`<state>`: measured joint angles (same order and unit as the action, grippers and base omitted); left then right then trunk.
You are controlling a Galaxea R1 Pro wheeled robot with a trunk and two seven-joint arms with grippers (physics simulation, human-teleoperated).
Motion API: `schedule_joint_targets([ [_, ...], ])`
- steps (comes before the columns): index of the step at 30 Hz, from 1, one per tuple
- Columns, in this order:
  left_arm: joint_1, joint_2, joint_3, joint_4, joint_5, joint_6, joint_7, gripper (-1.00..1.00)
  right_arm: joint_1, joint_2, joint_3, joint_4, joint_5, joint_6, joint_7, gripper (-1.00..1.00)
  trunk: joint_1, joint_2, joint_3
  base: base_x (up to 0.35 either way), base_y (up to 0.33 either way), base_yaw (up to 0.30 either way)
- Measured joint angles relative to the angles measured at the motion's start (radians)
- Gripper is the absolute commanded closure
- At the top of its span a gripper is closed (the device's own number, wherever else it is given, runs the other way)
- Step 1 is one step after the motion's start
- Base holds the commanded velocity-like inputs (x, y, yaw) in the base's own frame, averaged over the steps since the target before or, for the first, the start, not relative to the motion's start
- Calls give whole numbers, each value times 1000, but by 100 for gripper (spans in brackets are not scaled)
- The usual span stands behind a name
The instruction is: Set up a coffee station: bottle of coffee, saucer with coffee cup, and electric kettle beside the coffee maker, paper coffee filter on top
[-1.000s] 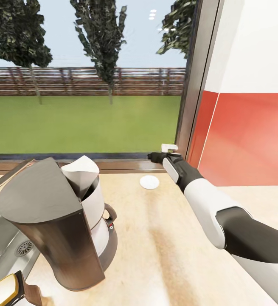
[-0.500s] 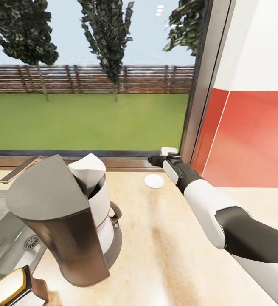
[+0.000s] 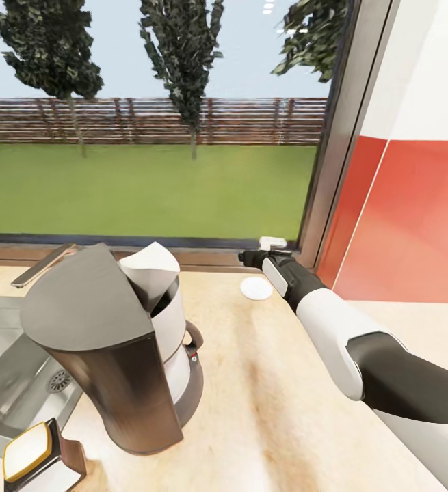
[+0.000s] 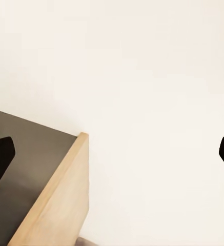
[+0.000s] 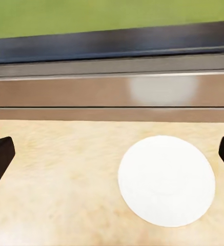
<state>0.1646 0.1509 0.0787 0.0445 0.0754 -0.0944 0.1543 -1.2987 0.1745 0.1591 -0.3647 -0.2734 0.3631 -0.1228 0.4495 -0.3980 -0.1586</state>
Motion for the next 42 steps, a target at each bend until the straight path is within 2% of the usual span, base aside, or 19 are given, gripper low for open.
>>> schedule_joint_targets([
  [12, 0, -1, -3, 0, 0, 0, 0, -100, 0, 0, 0, 0, 2, 2, 0, -100, 0, 0, -19, 0, 0, -18],
  [30, 15, -3, -3, 0, 0, 0, 0, -100, 0, 0, 1, 1, 3, 2, 0, -100, 0, 0, -48, 0, 0, -111],
  [42, 17, -3, -3, 0, 0, 0, 0, -100, 0, 0, 2, 0, 4, 2, -2, -100, 0, 0, -67, 0, 0, -13],
])
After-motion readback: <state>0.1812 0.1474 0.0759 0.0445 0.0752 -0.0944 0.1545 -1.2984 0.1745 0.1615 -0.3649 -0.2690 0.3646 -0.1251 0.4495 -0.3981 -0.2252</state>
